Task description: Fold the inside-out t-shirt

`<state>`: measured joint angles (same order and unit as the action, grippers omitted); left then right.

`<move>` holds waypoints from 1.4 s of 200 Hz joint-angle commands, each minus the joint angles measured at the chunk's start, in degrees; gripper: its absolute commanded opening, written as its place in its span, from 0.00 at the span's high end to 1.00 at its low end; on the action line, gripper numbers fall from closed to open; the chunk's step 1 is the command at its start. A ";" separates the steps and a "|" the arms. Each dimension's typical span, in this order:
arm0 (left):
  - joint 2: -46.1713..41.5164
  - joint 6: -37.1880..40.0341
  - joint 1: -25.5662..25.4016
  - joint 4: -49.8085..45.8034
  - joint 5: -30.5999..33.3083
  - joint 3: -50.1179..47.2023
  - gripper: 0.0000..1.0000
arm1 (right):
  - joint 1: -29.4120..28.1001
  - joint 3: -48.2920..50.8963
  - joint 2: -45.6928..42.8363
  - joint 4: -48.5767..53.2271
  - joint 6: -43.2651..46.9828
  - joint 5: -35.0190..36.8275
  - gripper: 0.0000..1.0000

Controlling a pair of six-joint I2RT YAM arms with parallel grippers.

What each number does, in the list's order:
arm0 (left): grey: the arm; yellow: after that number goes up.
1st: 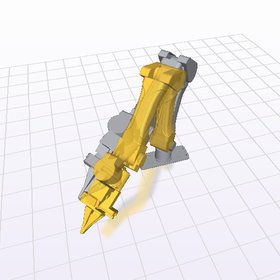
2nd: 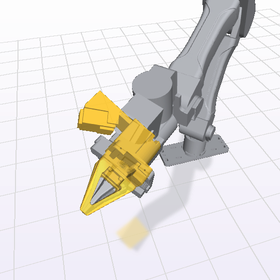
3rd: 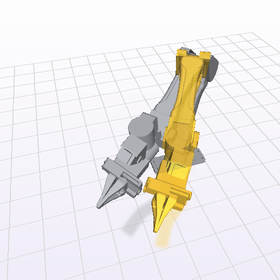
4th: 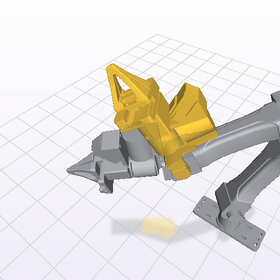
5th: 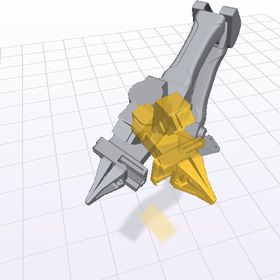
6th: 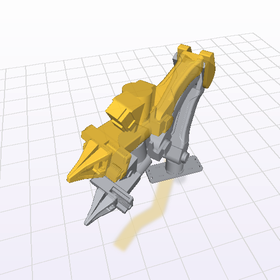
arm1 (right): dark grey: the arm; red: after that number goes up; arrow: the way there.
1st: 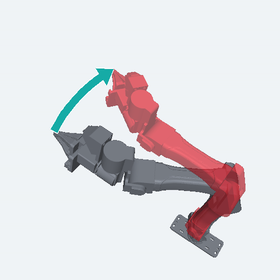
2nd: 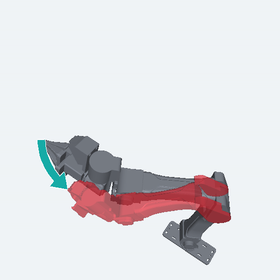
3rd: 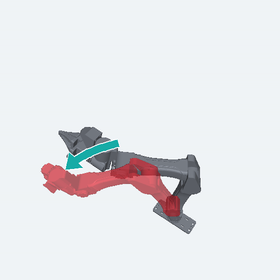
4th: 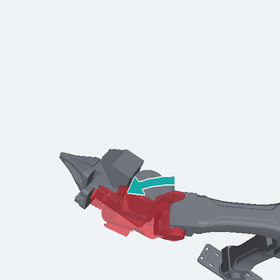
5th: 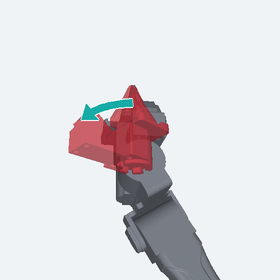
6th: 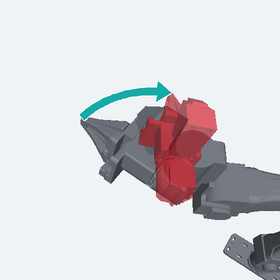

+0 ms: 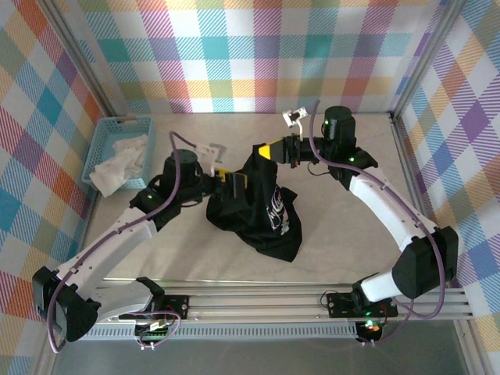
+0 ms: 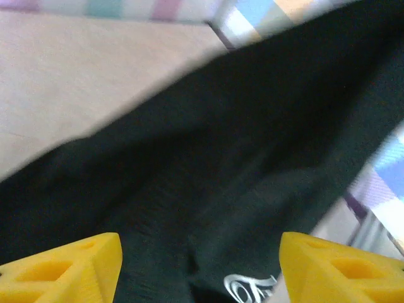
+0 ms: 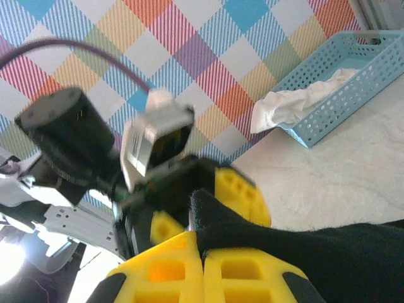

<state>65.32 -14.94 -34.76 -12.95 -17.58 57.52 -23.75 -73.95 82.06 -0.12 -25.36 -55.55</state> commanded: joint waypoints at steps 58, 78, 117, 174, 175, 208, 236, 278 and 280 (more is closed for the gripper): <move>4.59 4.83 -7.61 -6.56 14.78 -2.89 0.18 | 0.63 -6.25 1.25 1.92 -1.05 -0.80 1.00; 7.91 4.03 -7.83 -3.71 15.34 -2.46 0.19 | 0.63 -6.83 1.91 1.49 -1.52 -0.99 1.00; 16.38 3.00 -7.62 3.73 12.26 3.42 0.79 | 1.79 -8.97 4.42 8.06 1.69 1.11 1.00; 9.80 -3.54 -4.07 -1.86 -1.78 7.49 1.00 | 4.01 -22.97 15.22 36.18 17.81 44.50 0.59; 9.73 -3.71 -4.03 -1.93 -1.86 7.51 1.00 | 3.99 -22.98 15.18 36.25 17.85 44.66 0.59; 6.28 -5.74 -1.98 -6.72 -2.52 9.88 1.00 | 2.81 -7.77 2.24 27.82 18.58 40.88 0.38; 5.62 -5.60 0.07 -8.89 -3.04 11.92 1.00 | -1.03 6.84 -11.52 24.88 21.29 37.07 0.29; 5.16 -5.58 1.45 -10.99 -2.89 14.09 1.00 | -9.36 24.53 -18.90 13.40 15.75 28.79 0.33; 5.23 -5.53 1.45 -11.03 -2.89 14.22 1.00 | -9.69 25.15 -18.66 12.21 15.16 28.51 0.34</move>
<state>71.88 -19.99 -34.00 -22.20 -19.27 69.01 -30.28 -56.97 62.39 22.00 -7.01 -21.85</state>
